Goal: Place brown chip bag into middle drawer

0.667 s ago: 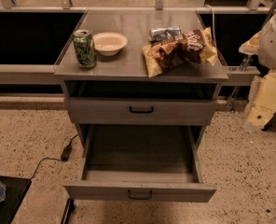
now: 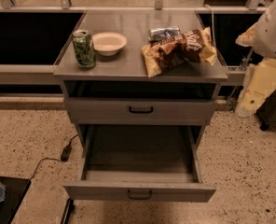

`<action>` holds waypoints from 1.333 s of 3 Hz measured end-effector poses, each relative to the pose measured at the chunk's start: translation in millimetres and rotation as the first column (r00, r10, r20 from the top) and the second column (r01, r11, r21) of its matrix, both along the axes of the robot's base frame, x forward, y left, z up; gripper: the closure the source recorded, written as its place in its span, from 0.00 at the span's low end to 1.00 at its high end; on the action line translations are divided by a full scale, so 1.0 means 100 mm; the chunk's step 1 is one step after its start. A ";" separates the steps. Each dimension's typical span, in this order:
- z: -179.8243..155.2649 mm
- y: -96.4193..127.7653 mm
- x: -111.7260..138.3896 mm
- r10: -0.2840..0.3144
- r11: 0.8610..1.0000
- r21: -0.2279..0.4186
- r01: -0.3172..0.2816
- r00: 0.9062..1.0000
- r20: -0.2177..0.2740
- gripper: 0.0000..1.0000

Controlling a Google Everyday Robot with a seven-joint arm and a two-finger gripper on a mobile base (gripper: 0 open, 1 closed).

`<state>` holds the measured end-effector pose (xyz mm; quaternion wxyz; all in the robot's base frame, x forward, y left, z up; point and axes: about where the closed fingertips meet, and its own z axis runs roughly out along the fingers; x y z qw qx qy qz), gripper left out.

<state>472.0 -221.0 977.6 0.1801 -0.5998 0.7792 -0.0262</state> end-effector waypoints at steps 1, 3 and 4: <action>0.07 -0.05 0.09 0.019 0.999 0.033 -0.021 0.999 0.040 0.00; -0.04 -0.26 1.00 0.064 0.989 0.132 -0.070 0.997 0.044 0.00; -0.03 -0.31 1.53 0.021 0.992 0.121 -0.027 0.998 0.051 0.00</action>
Offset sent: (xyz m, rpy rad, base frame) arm 0.1242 -0.0394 0.0928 0.2292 -0.2741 0.1261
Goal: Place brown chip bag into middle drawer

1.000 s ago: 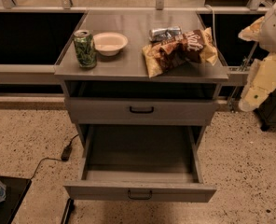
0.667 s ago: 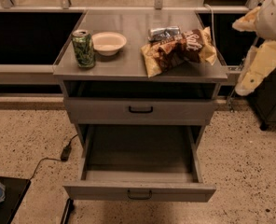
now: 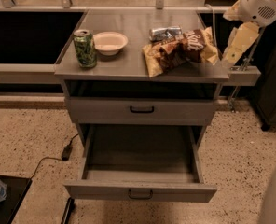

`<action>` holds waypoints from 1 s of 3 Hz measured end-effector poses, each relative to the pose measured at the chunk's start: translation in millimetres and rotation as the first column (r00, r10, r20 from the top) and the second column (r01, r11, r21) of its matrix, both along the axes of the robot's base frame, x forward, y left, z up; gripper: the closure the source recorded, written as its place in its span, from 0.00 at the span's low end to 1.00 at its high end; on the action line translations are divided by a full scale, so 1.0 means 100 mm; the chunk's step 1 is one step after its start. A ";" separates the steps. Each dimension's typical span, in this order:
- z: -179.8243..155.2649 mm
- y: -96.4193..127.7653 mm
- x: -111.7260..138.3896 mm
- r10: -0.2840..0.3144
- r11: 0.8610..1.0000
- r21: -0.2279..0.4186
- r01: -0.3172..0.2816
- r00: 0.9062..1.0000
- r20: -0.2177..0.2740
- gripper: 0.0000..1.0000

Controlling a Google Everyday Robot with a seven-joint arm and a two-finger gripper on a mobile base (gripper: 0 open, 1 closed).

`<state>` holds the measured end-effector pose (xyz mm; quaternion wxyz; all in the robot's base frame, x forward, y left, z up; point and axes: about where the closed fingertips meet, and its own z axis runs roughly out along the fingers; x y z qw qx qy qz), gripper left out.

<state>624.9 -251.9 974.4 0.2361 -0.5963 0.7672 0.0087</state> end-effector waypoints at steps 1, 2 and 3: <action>0.13 0.08 0.46 -0.040 0.999 -0.001 0.040 0.997 0.062 0.00; 0.42 0.26 0.88 -0.065 0.997 0.059 0.055 0.980 0.186 0.00; 0.42 0.26 0.88 -0.065 0.997 0.059 0.055 0.981 0.185 0.00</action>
Offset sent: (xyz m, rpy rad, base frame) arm 0.1628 0.0198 0.1009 0.1138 -0.2760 -0.0841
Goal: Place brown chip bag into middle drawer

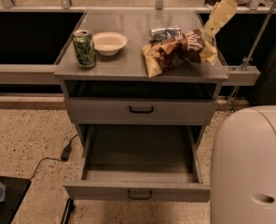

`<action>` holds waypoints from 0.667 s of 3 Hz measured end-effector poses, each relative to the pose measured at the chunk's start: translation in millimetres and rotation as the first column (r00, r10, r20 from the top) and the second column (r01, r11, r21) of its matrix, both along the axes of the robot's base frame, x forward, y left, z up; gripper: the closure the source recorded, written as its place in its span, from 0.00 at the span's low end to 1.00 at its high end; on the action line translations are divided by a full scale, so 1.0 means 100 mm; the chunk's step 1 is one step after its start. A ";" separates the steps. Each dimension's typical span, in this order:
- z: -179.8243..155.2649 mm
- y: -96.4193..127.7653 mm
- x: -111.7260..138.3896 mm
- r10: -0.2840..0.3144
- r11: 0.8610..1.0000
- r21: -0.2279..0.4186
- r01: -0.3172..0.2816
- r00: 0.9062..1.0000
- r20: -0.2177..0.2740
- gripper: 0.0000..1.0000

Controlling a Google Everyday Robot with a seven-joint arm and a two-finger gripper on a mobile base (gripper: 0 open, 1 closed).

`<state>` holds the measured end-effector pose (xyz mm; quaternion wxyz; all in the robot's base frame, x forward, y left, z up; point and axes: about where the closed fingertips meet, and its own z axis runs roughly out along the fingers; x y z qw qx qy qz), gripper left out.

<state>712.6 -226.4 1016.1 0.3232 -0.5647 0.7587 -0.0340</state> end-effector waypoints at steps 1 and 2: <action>-0.30 0.01 0.10 -0.003 0.999 0.044 0.005 0.999 -0.049 0.00; -0.71 0.15 0.28 0.006 0.994 0.112 0.006 0.994 -0.107 0.00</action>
Offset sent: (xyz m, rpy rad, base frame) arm 0.0642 0.0149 -0.0979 0.1931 0.1862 0.0069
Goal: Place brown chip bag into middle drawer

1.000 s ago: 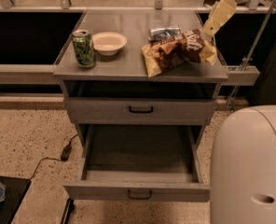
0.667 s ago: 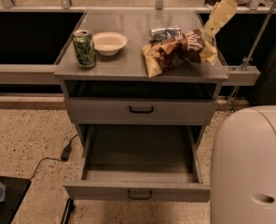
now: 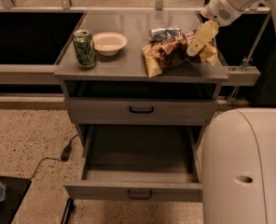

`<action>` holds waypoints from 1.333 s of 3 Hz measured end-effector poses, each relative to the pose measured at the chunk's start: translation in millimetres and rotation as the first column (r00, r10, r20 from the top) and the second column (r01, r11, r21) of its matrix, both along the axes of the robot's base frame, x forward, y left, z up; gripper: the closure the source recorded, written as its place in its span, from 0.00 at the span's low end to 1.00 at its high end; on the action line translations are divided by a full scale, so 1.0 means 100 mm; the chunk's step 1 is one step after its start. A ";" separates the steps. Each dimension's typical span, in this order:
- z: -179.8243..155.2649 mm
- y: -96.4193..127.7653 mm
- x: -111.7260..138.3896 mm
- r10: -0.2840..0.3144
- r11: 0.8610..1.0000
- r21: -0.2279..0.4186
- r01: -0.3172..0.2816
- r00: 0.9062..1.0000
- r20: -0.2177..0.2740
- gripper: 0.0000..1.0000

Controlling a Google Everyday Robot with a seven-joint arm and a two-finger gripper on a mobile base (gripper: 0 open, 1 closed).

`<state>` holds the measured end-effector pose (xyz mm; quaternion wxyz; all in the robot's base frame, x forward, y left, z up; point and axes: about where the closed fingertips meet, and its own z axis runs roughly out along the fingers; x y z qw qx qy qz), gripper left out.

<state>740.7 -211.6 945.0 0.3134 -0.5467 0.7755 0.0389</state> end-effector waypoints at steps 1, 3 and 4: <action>-0.38 0.20 0.17 0.011 1.000 0.025 -0.010 0.998 -0.056 0.00; -0.63 0.30 0.27 0.013 1.000 -0.005 -0.013 0.996 -0.093 0.00; -0.63 0.30 0.27 0.013 1.000 -0.005 -0.013 0.996 -0.093 0.19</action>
Offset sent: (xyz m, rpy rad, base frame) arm 0.0428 0.0317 -0.0782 -0.0516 0.1426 0.0140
